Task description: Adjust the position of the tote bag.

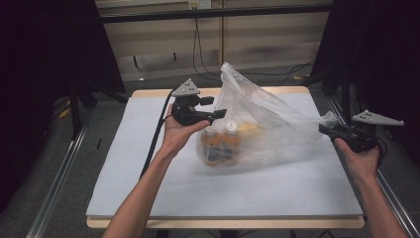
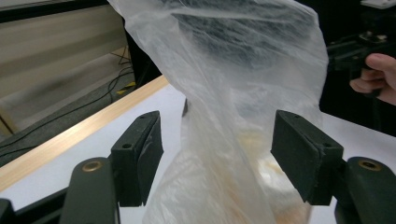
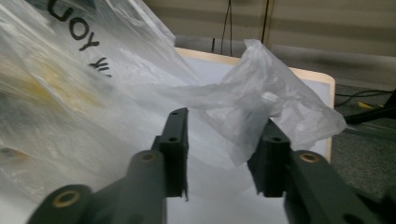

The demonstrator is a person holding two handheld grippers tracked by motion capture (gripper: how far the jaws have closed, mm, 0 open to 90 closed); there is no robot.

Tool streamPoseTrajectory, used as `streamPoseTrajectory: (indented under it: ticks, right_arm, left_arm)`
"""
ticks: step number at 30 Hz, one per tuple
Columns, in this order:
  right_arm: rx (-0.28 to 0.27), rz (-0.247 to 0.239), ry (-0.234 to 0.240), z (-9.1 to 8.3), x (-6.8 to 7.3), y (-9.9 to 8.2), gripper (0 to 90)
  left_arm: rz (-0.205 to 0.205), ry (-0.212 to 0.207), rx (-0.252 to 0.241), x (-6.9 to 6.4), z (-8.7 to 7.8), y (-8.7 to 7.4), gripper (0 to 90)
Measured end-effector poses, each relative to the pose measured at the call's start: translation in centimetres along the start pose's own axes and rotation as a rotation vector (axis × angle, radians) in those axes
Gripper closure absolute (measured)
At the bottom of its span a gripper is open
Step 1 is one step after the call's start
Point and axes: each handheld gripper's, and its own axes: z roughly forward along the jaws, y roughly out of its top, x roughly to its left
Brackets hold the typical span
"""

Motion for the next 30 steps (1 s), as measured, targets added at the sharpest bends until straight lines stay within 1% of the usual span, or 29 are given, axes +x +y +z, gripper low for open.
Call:
streamPoseTrajectory:
  ticks: [1,2,3,4,5,6,7,8,9,10,11,12,13,14,15,17,19,21,22,23,26,27,29,30]
  right_arm:
    - [0.0,-0.004,0.008,0.1,0.2,0.1,71.5]
    - [-0.003,-0.007,0.019,0.2,0.3,0.1,75.4]
    - [-0.003,-0.007,0.019,0.2,0.3,0.1,75.4]
    - [-0.009,-0.01,0.019,0.3,0.5,0.2,79.3]
    - [-0.014,-0.012,0.03,0.3,0.6,0.2,84.6]
    - [-0.017,-0.014,0.038,0.3,0.8,0.3,89.2]
    - [-0.017,-0.014,0.038,0.3,0.8,0.3,89.2]
    - [-0.019,-0.022,0.047,0.4,1.0,0.5,90.0]
    - [-0.019,-0.02,0.052,0.4,1.1,0.5,90.0]
    - [-0.019,-0.02,0.052,0.4,1.1,0.5,90.0]
    - [-0.021,-0.024,0.058,0.3,1.3,0.8,90.0]
    - [-0.021,-0.024,0.058,0.3,1.3,0.8,90.0]
    - [-0.032,-0.026,0.068,0.2,1.6,1.1,90.0]
    - [-0.032,-0.026,0.068,0.2,1.6,1.1,90.0]
    - [-0.039,-0.029,0.077,0.2,1.9,1.5,90.0]
    - [-0.039,-0.036,0.08,0.2,2.0,1.7,90.0]
    - [-0.049,-0.042,0.091,0.1,2.4,2.4,90.0]
    - [-0.057,-0.052,0.111,0.0,2.9,3.4,90.0]
    - [-0.062,-0.056,0.11,0.0,3.1,3.8,90.0]
    - [-0.062,-0.056,0.11,0.0,3.1,3.8,90.0]
    - [-0.083,-0.054,0.121,-0.1,3.4,5.0,90.0]
    - [-0.097,-0.061,0.126,0.0,3.7,5.8,90.0]
    - [-0.101,-0.064,0.131,0.0,3.8,6.2,90.0]
    - [-0.122,-0.063,0.137,-0.1,4.0,6.8,90.0]
  left_arm:
    - [0.0,0.0,0.0,0.0,0.0,0.0,34.0]
    - [-0.004,-0.001,0.004,0.1,0.2,0.1,36.7]
    - [-0.013,-0.004,0.001,0.1,0.3,0.2,36.7]
    - [-0.016,-0.003,0.003,0.1,0.5,0.3,40.2]
    - [-0.015,-0.004,0.003,0.1,0.6,0.4,41.4]
    - [-0.012,-0.011,0.004,0.1,0.7,0.4,50.7]
    - [-0.009,-0.005,0.007,0.1,0.7,0.4,50.7]
    - [-0.011,0.004,0.013,0.1,0.7,0.4,60.1]
    - [-0.012,-0.012,0.008,0.2,0.7,0.4,67.9]
    - [-0.009,-0.017,0.004,0.2,0.6,0.4,67.9]
    - [-0.013,-0.023,0.001,0.3,0.5,0.4,76.5]
    - [-0.013,-0.033,-0.005,0.2,0.4,0.4,76.5]
    - [-0.002,-0.029,-0.006,0.2,0.2,0.4,82.3]
    - [-0.003,-0.03,-0.011,0.2,0.1,0.4,82.3]
    - [0.004,-0.038,-0.014,0.3,-0.2,0.5,87.3]
    - [0.004,-0.035,-0.028,0.3,-0.7,0.5,87.7]
    - [-0.006,-0.041,-0.05,0.5,-1.5,0.5,88.9]
    - [-0.009,-0.033,-0.063,0.7,-2.2,0.4,89.6]
    - [-0.011,-0.03,-0.067,0.9,-2.5,0.3,89.7]
    - [-0.013,-0.029,-0.073,1.0,-2.9,0.2,89.7]
    - [-0.017,-0.015,-0.084,1.4,-3.8,0.0,89.7]
    - [-0.014,-0.008,-0.084,1.6,-4.2,0.1,89.8]
    - [-0.026,0.001,-0.095,1.7,-4.7,0.1,90.0]
    - [-0.027,0.005,-0.093,1.8,-4.9,0.1,90.0]
